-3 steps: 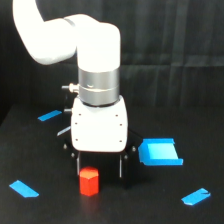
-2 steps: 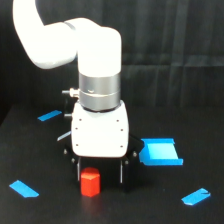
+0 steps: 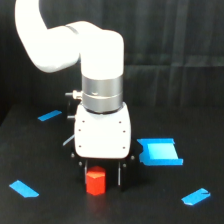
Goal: Pick up the red object from the table
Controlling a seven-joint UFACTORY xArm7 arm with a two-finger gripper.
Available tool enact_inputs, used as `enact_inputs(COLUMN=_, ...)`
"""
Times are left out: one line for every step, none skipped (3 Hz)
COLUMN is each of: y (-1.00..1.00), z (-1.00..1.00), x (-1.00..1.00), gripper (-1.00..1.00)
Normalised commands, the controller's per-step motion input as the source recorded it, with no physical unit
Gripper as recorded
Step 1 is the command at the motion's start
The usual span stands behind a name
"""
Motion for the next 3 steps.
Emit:
enact_inputs(y=0.08, z=-0.22, x=0.06, gripper=-1.00)
enact_inputs(y=0.01, z=-0.06, x=0.02, gripper=-0.93)
enact_inputs(y=-0.02, z=-0.06, x=0.03, gripper=-1.00)
